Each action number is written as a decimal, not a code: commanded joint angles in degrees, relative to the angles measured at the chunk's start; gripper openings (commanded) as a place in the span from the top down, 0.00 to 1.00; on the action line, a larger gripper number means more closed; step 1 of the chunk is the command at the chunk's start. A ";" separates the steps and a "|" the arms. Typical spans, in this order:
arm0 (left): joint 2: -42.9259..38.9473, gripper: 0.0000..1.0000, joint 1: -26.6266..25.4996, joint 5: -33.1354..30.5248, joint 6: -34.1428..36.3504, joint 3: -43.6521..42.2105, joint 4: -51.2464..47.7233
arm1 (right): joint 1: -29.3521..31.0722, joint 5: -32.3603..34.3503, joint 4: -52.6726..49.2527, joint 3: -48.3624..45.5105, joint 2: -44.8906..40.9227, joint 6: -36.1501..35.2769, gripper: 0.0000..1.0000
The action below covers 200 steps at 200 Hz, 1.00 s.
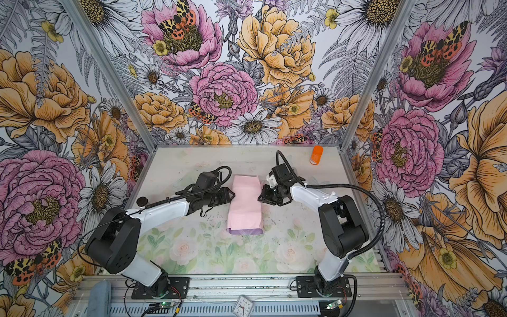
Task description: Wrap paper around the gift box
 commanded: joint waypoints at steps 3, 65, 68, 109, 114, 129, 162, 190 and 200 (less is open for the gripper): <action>0.55 0.51 0.28 0.68 -0.44 0.52 1.35 | 0.29 1.23 0.20 -1.14 -2.64 1.21 0.61; 0.26 0.51 0.42 0.50 -0.69 -0.04 1.28 | 0.77 0.09 0.54 -3.35 -4.33 2.87 0.64; 0.34 0.51 0.47 0.55 -0.75 -0.12 1.47 | 0.85 0.02 0.58 -3.34 -4.24 2.92 0.64; 1.45 0.51 0.42 1.47 -1.71 -0.57 2.92 | 1.02 -0.96 1.55 -3.41 -3.05 3.53 0.67; 1.57 0.51 0.39 1.60 -1.86 -0.61 3.25 | 1.05 -1.11 1.68 -3.56 -2.91 3.61 0.68; 2.10 0.52 0.32 1.95 -2.29 -0.64 3.90 | 1.16 -1.46 2.19 -3.92 -2.55 4.07 0.71; 3.86 0.56 0.05 2.68 -3.18 -0.56 5.36 | 1.44 -2.21 3.81 -4.86 -2.03 5.00 0.80; 5.01 0.62 -0.31 3.18 -3.55 -0.35 6.50 | 1.48 -2.29 4.20 -4.85 -1.50 5.37 0.91; 5.33 0.63 -0.33 3.32 -3.57 -0.15 6.91 | 1.47 -2.23 4.38 -4.76 -1.28 5.51 0.92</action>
